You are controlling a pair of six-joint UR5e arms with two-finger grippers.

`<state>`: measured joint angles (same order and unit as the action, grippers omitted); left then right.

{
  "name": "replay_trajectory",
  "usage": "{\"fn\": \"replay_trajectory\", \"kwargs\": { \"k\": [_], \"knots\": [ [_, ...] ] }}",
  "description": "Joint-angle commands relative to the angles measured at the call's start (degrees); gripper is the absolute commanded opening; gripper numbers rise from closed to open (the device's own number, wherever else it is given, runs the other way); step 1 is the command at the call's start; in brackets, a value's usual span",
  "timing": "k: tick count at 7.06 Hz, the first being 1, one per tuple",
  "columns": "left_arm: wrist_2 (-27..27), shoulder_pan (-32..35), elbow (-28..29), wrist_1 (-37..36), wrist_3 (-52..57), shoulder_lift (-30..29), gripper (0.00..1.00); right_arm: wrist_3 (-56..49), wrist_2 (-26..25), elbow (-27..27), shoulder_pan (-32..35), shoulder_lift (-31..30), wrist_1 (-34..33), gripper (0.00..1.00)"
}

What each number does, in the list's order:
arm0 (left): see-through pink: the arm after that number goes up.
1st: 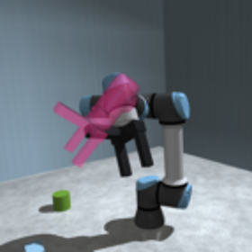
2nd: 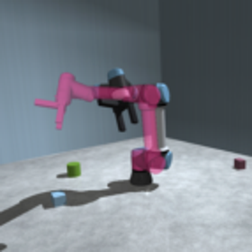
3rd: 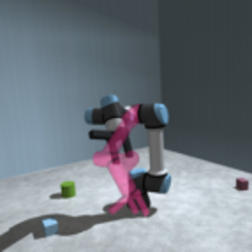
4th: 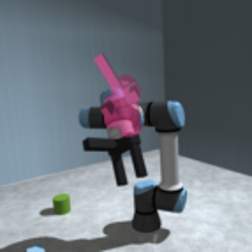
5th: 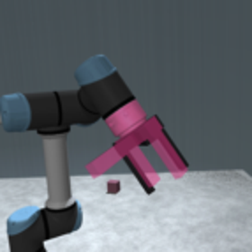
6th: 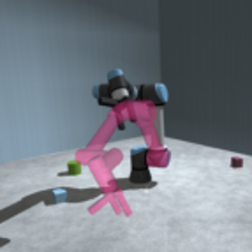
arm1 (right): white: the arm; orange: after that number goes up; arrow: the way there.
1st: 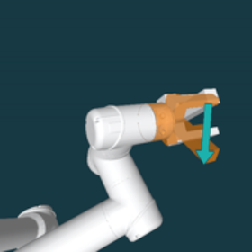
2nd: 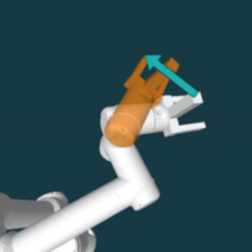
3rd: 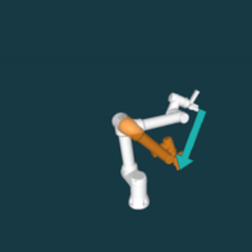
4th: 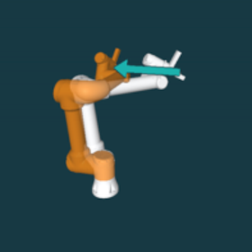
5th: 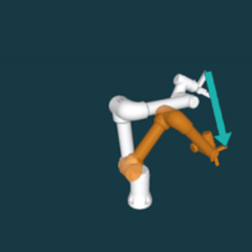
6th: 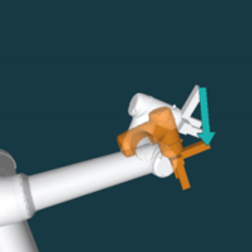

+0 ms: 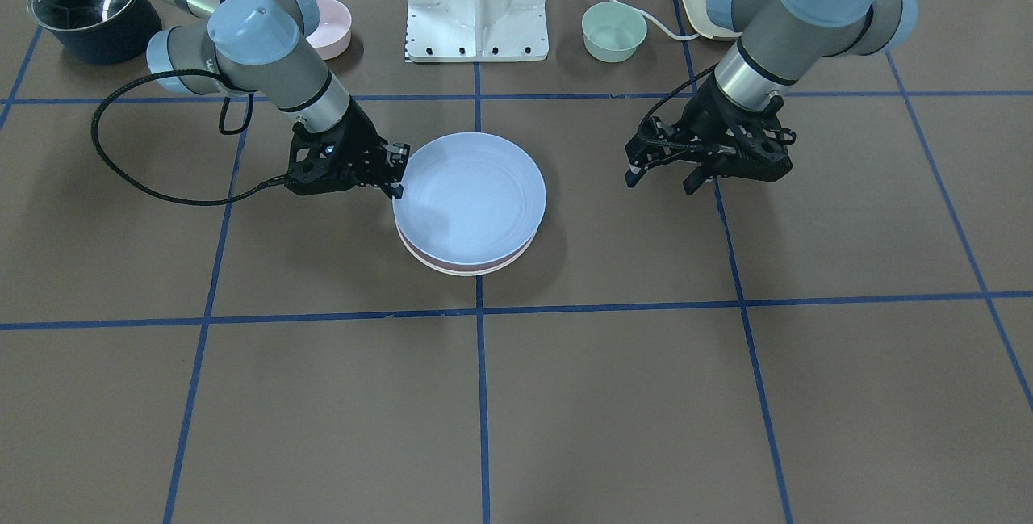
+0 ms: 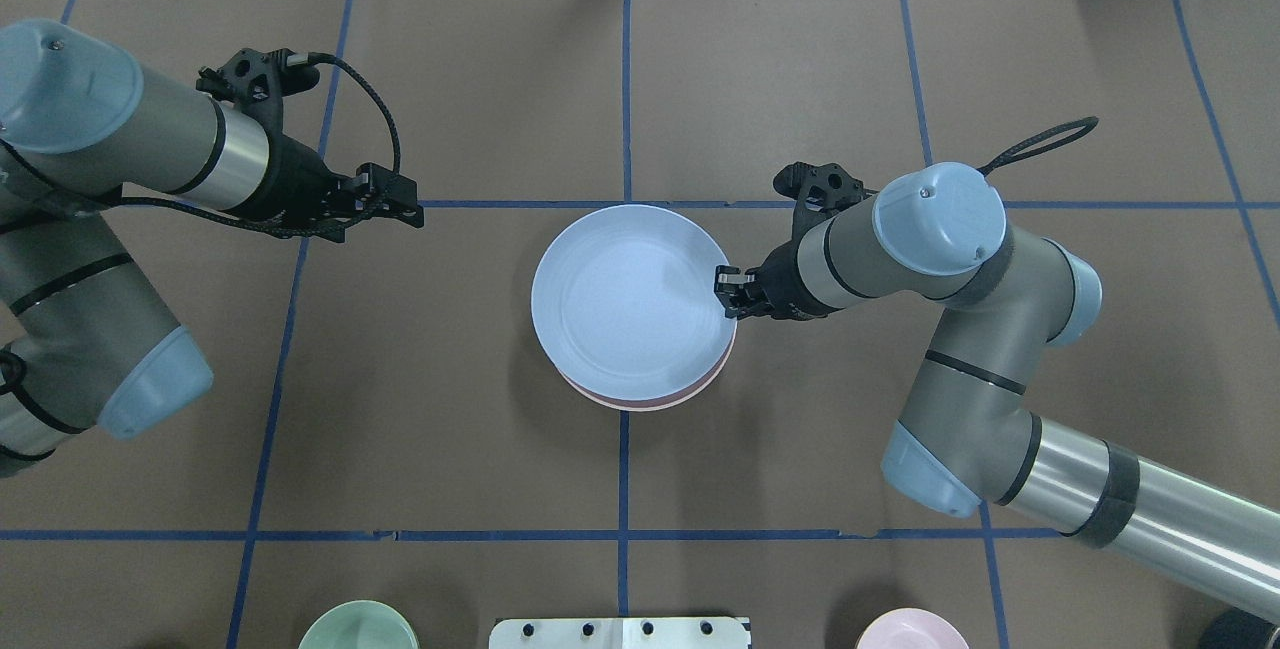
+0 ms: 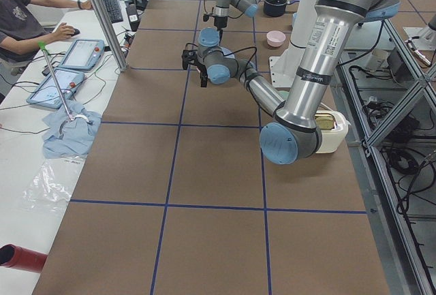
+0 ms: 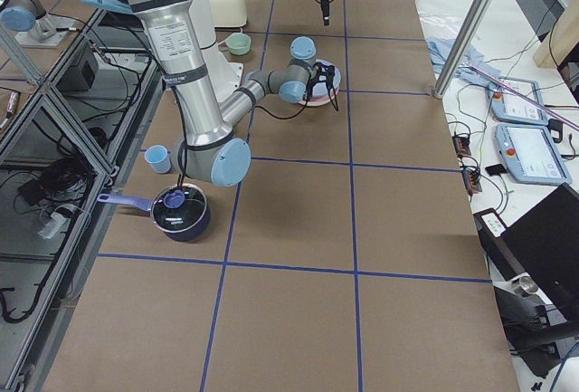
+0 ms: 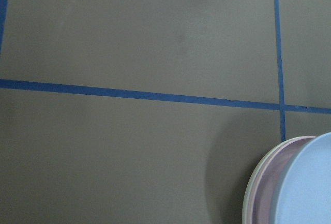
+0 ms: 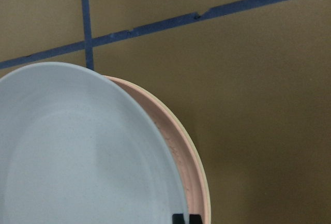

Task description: Stack three plates with pink and blue

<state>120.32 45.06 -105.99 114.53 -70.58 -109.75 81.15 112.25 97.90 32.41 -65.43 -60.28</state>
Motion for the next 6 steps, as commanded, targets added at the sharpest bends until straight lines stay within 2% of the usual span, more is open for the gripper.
{"fn": "replay_trajectory", "kwargs": {
  "k": [1,3,4,6],
  "knots": [
    [0.0,0.03,0.0,-0.01,0.0,0.15,1.0,-0.02,-0.19,0.01,0.71,0.56,-0.01,1.0],
    [0.0,0.72,0.0,0.17,0.18,1.29,1.0,-1.07,0.51,0.1,4.39,0.04,-2.01,1.0],
    [0.09,2.12,-0.26,-0.09,3.05,2.25,1.0,-4.47,0.77,0.53,7.02,-0.14,-6.82,1.0],
    [0.44,8.16,-3.5,-0.88,17.25,10.13,1.0,-20.25,1.3,1.5,12.74,-2.84,-15.27,1.0]
  ]
}}
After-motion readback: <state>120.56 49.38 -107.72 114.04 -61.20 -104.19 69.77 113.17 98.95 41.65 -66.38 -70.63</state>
